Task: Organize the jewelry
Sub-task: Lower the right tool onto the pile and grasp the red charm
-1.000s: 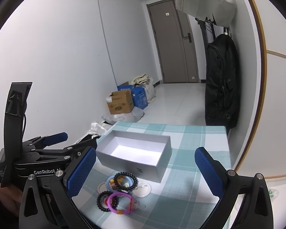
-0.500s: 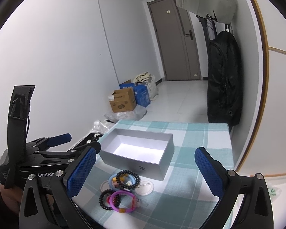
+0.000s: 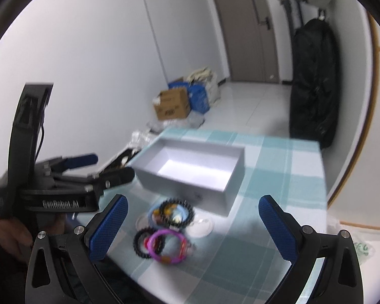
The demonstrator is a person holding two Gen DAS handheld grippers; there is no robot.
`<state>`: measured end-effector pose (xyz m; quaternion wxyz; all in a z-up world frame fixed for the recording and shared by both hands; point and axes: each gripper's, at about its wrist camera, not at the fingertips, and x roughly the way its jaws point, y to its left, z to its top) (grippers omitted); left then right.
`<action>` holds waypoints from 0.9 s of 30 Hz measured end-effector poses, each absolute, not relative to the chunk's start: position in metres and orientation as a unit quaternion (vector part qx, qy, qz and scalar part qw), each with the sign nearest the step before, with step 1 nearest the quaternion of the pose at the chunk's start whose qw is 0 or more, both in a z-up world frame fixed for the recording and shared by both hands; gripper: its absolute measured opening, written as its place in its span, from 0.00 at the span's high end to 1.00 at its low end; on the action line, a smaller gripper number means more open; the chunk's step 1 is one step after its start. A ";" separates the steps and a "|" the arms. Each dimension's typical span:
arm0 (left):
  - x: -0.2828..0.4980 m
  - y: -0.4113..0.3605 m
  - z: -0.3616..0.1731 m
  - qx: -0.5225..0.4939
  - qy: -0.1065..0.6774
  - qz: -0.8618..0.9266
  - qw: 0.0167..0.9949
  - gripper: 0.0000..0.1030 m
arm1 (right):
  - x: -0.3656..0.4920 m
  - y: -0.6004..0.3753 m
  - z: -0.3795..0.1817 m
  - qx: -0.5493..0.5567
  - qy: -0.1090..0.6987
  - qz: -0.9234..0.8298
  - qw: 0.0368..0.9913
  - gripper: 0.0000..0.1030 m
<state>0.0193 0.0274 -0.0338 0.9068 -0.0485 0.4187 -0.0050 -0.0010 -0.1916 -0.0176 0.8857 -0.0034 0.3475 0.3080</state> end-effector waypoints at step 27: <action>0.017 0.078 -0.055 -0.094 0.478 0.010 0.873 0.01 | -0.001 -0.129 -0.096 -0.109 0.481 0.335 0.803 0.30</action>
